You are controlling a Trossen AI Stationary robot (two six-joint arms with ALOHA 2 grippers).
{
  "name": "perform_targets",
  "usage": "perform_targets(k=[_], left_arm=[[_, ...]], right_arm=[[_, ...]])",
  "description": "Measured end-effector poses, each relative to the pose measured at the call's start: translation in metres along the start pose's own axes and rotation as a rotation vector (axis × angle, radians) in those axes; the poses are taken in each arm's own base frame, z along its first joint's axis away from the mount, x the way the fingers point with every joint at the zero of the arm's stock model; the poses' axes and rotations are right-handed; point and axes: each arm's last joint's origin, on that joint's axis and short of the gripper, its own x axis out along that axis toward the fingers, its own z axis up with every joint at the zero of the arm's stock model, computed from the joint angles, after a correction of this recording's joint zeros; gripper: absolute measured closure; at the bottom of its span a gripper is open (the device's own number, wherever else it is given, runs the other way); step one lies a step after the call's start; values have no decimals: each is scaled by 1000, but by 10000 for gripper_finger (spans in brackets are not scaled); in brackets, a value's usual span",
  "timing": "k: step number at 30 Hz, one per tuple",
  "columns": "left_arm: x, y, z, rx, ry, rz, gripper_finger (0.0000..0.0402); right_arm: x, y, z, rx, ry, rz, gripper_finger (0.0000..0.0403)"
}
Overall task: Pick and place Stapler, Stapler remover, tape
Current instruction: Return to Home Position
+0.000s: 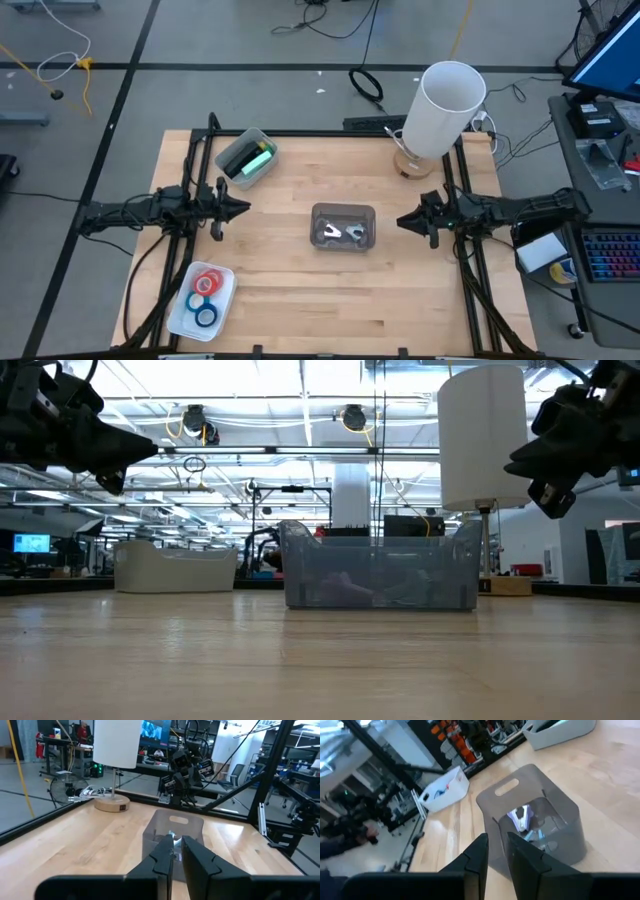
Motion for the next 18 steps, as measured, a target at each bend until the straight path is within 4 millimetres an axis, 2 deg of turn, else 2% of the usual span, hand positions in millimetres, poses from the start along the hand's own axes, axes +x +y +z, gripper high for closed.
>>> perform_targets(k=[10,18], left_arm=[[0,0,0,23,2,0,364],[0,0,0,3,2,0,364]], right_arm=[[-10,-2,-2,-160,11,17,344],[-12,-2,-2,-204,5,14,344]])
